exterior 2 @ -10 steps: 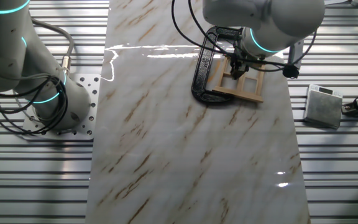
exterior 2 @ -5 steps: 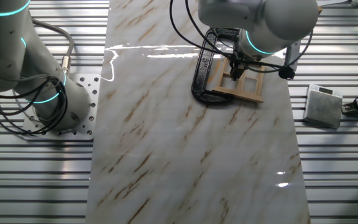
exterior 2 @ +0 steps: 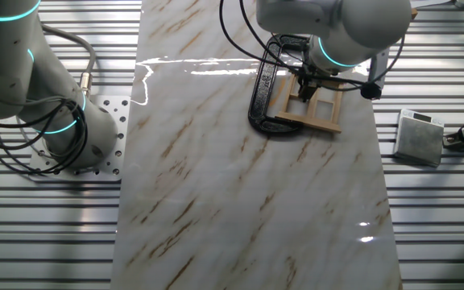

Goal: Close a sliding window

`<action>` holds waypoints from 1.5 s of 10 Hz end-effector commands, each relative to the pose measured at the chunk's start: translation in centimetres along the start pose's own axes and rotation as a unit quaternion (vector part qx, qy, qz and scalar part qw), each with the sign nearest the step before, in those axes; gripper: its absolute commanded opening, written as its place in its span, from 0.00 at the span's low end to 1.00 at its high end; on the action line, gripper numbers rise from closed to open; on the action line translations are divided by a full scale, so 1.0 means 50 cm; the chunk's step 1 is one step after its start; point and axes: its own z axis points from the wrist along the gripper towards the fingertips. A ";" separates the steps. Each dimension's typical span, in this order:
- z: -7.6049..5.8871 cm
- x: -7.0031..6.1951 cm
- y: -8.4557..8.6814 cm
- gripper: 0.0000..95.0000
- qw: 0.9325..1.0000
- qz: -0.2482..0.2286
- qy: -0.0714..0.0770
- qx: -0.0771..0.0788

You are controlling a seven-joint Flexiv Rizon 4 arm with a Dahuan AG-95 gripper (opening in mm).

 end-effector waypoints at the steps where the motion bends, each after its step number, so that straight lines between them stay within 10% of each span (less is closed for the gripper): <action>1: 0.001 -0.001 0.000 1.00 1.000 -0.001 0.000 0.001; 15: 0.014 0.004 -0.005 0.80 1.000 -0.001 -0.001 0.005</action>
